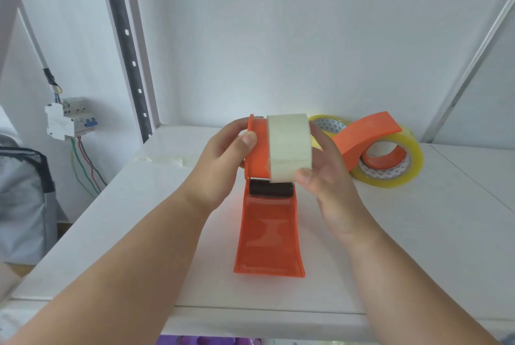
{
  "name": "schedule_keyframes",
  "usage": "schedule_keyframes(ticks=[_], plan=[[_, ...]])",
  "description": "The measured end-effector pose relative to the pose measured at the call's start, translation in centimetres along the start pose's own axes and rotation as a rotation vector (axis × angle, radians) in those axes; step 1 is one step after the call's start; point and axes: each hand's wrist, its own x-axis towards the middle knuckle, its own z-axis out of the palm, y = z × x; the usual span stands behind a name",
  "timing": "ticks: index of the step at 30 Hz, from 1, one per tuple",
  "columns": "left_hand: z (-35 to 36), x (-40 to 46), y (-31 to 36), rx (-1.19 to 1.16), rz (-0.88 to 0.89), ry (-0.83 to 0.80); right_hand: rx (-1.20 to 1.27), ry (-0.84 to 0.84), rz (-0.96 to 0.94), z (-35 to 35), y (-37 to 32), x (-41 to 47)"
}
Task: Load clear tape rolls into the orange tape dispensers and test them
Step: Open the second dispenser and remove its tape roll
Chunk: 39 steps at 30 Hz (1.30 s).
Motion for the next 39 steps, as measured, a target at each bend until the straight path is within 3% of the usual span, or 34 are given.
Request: schedule_keyframes(ticks=[11, 22, 32, 39], plan=[[-0.6, -0.4, -0.5, -0.031, 0.009, 0.073, -0.020, 0.175, -0.031, -1.1, -0.1, -0.1], [-2.4, 0.0, -0.3, -0.047, -0.085, 0.211, -0.099, 0.478, 0.162, -1.1, 0.6, -1.9], [-3.6, 0.1, -0.2, -0.109, -0.106, 0.264, -0.307, 0.508, 0.236, -0.6, 0.4, -2.4], [-3.4, 0.0, -0.8, -0.074, -0.075, 0.197, -0.428, 0.523, 0.345, -0.8, 1.4, -2.7]])
